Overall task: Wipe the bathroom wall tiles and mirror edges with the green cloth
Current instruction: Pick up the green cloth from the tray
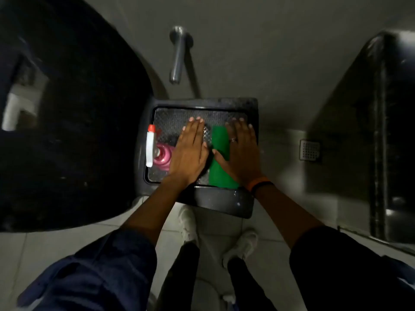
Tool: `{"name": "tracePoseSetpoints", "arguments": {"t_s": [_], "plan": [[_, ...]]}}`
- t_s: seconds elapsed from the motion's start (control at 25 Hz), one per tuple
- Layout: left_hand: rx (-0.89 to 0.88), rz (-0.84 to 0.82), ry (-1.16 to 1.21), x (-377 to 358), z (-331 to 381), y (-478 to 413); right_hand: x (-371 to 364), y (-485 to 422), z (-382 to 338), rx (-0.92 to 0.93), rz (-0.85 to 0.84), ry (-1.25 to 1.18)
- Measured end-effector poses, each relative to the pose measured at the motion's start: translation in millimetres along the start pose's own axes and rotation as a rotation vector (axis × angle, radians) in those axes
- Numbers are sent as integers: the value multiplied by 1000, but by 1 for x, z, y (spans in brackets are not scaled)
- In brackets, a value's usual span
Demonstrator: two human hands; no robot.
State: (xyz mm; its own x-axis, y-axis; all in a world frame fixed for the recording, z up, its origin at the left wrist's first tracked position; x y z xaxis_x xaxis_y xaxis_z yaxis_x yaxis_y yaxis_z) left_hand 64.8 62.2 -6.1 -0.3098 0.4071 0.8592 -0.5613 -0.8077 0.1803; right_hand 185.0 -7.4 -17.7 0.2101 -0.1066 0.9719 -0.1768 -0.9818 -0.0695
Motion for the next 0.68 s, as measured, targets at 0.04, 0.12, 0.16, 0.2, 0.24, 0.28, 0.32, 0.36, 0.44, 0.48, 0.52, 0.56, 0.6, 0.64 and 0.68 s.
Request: {"name": "tracePoseSetpoints", "arguments": {"t_s": [0.04, 0.12, 0.16, 0.2, 0.24, 0.28, 0.32, 0.36, 0.44, 0.48, 0.52, 0.56, 0.6, 0.64, 0.68], "plan": [[29, -32, -25, -23, -16, 0, -27, 4, -2, -2, -39, 11], [50, -58, -33, -63, -45, -3, -71, 6, 2, -17, -94, 26], [52, -75, -45, -82, -54, -2, -88, 9, 3, -30, -113, 35], [46, -78, -35, -94, -59, -4, -99, 9, 4, -37, -109, 41], [39, -84, -35, -107, -64, -7, -112, 10, 6, -35, -116, 45], [32, -78, -67, -117, -68, -11, -119, 11, 8, -30, -103, 58], [17, -52, -107, -123, -69, -14, -125, 12, 10, -7, -87, 70], [13, -21, -149, -128, -72, -16, -129, 12, 10, -2, -77, 83], [20, 6, -168, -130, -74, -19, -128, 12, 8, -5, -63, 104], [22, -3, -165, -130, -73, -18, -126, 13, 8, -18, -57, 103], [25, -2, -168, -128, -71, -17, -122, 13, 7, -30, -46, 108], [31, -16, -161, -126, -68, -17, -117, 11, 6, -38, -34, 114], [45, -39, -155, -126, -67, -18, -113, 10, 7, -56, -24, 115], [68, -63, -137, -123, -64, -18, -109, 6, 8, -79, -15, 106], [73, -69, -138, -119, -61, -17, -106, 2, 10, -98, -26, 93]]}}
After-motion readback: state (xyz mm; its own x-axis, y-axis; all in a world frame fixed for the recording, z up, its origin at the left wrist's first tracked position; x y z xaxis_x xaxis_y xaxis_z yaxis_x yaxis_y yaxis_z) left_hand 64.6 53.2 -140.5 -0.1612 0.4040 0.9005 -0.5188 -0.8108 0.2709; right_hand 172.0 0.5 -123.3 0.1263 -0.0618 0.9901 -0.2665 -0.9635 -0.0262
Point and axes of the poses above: each hand's wrist, its own y-axis away from the middle knuckle, its own x-axis out of the back of the hand, z = x × y, the point moved 9 cm from there along -y, towards the middle knuckle, and after that the axes turned 13 degrees about x, right-handed, at the moved point
